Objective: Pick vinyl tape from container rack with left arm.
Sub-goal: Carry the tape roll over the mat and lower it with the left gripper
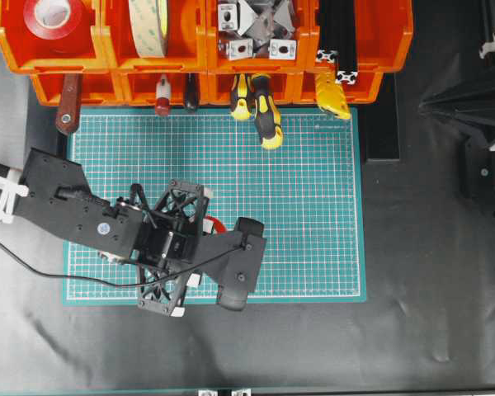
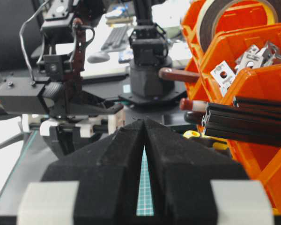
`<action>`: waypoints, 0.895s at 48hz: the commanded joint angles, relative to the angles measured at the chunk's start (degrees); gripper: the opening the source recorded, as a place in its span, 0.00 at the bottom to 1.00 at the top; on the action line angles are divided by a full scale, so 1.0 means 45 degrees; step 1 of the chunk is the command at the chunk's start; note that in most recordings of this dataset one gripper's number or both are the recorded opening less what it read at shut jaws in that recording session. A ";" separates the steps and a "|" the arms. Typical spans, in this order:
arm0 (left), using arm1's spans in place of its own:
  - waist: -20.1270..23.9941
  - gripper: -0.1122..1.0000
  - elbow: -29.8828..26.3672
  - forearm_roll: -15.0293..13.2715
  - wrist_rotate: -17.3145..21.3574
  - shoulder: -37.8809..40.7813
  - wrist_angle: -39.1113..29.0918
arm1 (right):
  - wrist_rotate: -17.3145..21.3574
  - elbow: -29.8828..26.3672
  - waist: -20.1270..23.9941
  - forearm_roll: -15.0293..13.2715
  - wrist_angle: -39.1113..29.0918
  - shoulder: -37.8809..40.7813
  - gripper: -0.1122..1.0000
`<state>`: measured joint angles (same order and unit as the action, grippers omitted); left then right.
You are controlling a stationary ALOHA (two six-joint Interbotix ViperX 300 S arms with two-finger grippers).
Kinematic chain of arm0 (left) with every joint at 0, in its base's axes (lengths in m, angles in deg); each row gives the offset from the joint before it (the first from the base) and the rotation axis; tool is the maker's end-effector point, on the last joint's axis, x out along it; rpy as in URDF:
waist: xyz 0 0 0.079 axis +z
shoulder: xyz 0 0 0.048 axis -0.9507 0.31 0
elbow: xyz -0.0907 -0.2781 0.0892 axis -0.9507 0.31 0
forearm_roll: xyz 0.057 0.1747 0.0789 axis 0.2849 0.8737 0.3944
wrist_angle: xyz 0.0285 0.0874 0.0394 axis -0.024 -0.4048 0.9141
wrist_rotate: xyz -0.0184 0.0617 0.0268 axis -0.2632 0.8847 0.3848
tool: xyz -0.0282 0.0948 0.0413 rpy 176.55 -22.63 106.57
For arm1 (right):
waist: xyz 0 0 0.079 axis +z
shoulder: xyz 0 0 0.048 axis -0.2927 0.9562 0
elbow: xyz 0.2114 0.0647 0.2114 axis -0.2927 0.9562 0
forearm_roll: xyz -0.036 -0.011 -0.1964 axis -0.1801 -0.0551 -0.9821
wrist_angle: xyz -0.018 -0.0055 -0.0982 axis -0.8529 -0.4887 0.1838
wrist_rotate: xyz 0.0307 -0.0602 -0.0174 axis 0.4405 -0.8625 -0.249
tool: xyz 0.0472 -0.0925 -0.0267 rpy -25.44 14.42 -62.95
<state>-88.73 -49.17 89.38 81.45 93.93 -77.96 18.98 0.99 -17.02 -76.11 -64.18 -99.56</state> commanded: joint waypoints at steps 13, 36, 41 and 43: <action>0.0156 0.26 -0.0117 0.0039 0.0020 -0.0254 0.0078 | -0.0020 -0.0410 0.0020 0.0000 0.0020 0.0078 0.10; 0.0430 0.92 -0.0176 0.0039 -0.0020 -0.0273 -0.0391 | 0.0000 -0.0410 0.0020 0.0000 -0.0215 0.0078 0.10; 0.0430 0.91 -0.0176 0.0020 -0.0020 -0.0332 -0.0469 | 0.0000 -0.0410 0.0020 0.0000 -0.0215 0.0078 0.10; 0.0430 0.91 -0.0176 0.0039 -0.0020 -0.0352 -0.0469 | 0.0000 -0.0410 0.0020 0.0020 -0.0215 0.0078 0.10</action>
<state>-86.97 -48.99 89.38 81.36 93.93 -80.07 18.89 0.99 -17.02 -76.11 -65.15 -99.56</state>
